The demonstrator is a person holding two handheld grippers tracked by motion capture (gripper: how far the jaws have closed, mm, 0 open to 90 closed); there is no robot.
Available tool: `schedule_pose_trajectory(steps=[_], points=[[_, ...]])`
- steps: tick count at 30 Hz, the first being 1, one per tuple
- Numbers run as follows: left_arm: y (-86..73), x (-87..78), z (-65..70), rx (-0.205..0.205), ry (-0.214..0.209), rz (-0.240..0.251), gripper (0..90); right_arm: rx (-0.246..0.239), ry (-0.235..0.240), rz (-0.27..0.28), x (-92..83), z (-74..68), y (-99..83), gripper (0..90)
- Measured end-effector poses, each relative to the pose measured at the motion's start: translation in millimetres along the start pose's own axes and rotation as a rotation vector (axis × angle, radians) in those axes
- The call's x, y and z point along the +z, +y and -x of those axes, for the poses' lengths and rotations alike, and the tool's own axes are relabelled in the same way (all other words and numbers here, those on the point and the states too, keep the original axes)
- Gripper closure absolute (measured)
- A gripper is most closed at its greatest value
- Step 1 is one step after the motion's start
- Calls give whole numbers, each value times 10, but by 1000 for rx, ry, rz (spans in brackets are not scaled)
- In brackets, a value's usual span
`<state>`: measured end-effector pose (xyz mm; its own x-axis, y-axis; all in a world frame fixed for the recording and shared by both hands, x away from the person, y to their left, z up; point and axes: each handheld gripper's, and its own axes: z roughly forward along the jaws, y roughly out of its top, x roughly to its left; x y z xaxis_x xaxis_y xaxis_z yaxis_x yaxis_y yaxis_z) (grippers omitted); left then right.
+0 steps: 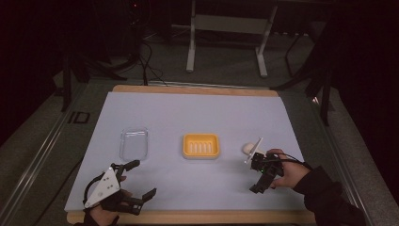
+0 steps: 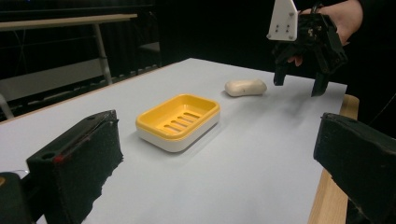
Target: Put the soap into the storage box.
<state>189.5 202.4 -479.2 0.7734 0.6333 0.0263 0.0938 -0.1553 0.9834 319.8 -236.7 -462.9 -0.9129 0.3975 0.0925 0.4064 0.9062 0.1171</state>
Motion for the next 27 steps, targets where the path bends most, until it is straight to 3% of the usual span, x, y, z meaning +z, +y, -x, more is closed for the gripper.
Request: schedule_pose_trajectory(steps=[4,15,20,25,27], points=[[0,-2,-4,-2,2,2,11,3,-4,-26,-29,48,56,134],[0,-2,-3,-1,1,2,11,10,-73,14,-232,269,146,152],[-1,0,-2,-1,-1,1,11,45,-98,14,-258,364,180,157],[-1,-2,-4,-1,0,1,11,110,-123,16,-221,532,215,171],[-1,-2,-3,-1,-2,1,11,118,-122,32,-216,584,217,213]])
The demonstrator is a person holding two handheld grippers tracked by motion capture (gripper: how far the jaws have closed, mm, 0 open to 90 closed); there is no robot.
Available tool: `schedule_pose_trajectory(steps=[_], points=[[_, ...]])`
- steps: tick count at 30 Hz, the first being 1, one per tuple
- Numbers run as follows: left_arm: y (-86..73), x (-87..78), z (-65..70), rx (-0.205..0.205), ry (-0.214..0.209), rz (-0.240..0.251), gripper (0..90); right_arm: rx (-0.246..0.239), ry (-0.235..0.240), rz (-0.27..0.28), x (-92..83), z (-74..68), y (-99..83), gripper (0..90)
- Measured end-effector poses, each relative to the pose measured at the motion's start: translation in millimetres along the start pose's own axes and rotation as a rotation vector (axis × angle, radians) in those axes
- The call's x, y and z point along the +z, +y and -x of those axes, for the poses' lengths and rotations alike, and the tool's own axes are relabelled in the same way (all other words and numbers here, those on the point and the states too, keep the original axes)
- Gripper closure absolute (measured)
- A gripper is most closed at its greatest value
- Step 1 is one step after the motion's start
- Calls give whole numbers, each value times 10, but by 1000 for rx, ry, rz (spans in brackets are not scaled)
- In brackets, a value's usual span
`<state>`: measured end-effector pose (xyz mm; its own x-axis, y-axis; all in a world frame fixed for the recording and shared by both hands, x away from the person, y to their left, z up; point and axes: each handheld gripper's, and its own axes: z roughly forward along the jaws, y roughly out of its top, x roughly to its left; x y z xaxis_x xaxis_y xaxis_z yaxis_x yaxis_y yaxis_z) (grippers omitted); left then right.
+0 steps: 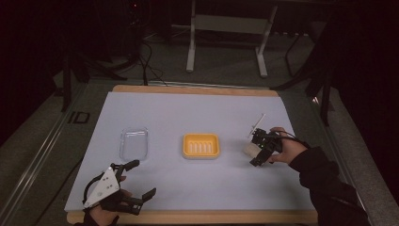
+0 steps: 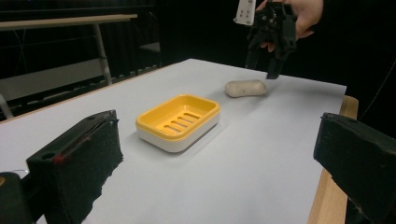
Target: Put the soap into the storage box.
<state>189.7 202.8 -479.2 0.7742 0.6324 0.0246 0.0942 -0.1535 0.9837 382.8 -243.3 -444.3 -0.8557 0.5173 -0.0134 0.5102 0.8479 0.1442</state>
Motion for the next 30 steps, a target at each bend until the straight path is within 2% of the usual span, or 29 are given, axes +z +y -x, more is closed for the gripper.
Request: schedule_pose_trajectory(steps=[4,12,19,22,24,27,30], points=[[0,1,-1,0,0,1,11,17,15,36,28,87,6,228],[0,1,-1,0,-1,-1,11,69,21,18,145,254,22,243],[-1,0,0,1,0,-1,11,95,41,34,235,344,56,292],[0,-5,1,0,0,1,11,84,47,45,287,375,62,295],[0,-6,1,1,0,0,11,69,35,52,319,386,59,320],[0,-4,1,0,-1,1,11,69,42,68,368,410,46,324],[-1,-3,2,1,-2,0,11,82,35,53,411,425,34,323]])
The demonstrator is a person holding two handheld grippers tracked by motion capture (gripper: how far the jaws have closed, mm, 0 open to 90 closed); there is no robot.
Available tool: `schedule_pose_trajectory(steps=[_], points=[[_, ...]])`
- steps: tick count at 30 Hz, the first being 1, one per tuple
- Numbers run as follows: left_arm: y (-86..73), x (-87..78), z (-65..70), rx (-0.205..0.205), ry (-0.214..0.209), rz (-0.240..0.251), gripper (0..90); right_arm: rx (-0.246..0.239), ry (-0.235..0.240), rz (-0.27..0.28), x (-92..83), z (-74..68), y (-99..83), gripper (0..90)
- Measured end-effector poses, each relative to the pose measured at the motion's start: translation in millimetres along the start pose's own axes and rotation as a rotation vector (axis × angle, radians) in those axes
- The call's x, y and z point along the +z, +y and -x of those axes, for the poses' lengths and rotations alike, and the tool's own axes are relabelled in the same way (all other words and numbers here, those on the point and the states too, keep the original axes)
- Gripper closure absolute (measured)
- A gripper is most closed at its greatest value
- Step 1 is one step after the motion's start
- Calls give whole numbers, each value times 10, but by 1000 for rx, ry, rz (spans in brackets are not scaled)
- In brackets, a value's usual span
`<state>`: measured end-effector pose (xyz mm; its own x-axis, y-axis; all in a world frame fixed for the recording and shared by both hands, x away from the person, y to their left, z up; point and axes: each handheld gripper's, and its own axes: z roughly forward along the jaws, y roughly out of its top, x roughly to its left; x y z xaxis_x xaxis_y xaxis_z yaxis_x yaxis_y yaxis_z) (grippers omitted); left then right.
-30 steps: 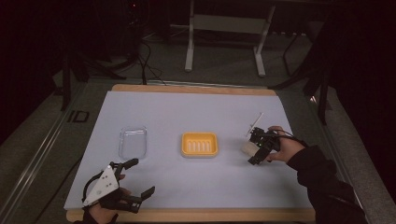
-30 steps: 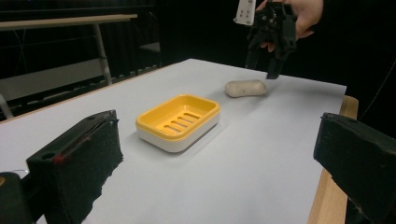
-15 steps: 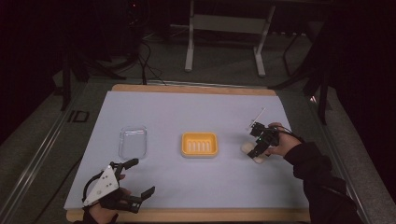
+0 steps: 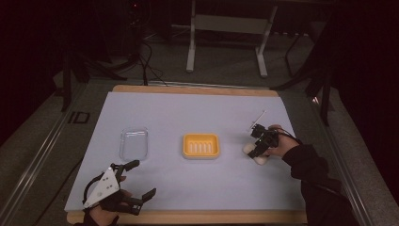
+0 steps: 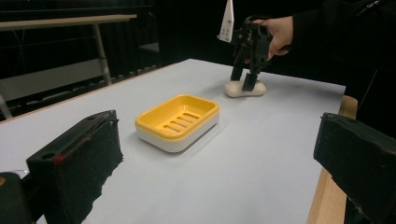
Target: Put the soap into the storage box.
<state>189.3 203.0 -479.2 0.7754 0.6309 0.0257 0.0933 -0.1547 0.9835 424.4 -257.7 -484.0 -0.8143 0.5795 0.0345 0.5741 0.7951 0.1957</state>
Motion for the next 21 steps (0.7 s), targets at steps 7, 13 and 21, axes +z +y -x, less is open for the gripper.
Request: schedule_pose_trajectory(steps=[7,13,21], points=[[-1,4,3,-1,-2,-1,11,10,2,-21,112,23,-54,358],[-3,7,0,0,-1,-6,11,-2,-6,-40,136,29,-45,383],[-4,6,4,2,-2,-6,11,-33,-51,-121,143,-66,49,496]])
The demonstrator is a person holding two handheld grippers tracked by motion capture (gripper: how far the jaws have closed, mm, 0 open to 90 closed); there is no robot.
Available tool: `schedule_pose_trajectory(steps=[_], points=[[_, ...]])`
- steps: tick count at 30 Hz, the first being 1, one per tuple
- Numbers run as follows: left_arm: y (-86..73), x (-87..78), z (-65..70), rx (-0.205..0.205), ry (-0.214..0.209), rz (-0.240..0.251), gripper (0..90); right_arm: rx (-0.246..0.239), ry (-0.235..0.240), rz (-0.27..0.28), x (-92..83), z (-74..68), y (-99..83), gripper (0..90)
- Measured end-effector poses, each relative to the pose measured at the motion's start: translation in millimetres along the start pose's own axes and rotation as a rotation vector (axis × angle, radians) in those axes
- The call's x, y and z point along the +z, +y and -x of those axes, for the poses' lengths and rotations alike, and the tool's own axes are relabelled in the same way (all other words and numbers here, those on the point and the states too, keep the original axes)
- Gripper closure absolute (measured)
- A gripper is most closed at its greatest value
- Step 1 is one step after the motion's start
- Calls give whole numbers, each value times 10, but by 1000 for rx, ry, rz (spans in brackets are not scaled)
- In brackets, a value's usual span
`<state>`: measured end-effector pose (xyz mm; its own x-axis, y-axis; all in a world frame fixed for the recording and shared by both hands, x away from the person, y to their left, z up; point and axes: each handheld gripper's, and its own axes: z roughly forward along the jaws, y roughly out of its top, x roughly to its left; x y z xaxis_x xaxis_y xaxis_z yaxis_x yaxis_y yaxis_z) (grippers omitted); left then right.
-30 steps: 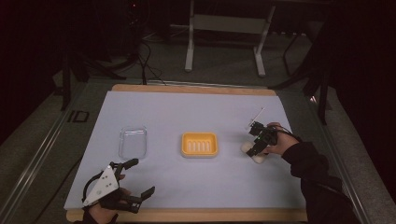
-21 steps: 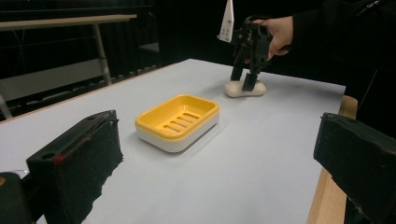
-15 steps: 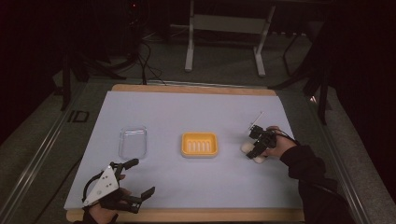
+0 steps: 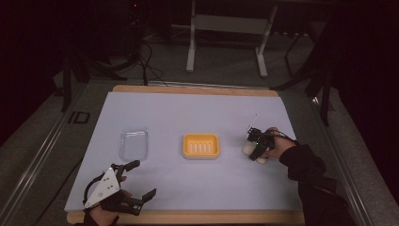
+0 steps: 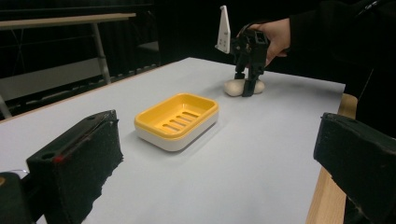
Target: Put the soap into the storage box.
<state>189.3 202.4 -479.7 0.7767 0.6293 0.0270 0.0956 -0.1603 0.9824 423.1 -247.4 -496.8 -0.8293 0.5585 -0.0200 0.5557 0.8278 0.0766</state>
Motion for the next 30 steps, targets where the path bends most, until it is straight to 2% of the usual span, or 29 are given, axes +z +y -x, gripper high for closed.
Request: schedule_pose_trajectory(steps=[12,16,20,30], points=[[1,-1,-4,-2,2,4,11,-10,25,12,-26,32,-12,500],[0,3,-6,-2,1,2,11,-35,10,24,-59,17,-19,500],[-2,5,-15,-5,1,1,11,-56,36,14,-93,13,-9,500],[-26,-49,-13,-10,9,-1,11,-140,3,31,-261,-58,14,500]])
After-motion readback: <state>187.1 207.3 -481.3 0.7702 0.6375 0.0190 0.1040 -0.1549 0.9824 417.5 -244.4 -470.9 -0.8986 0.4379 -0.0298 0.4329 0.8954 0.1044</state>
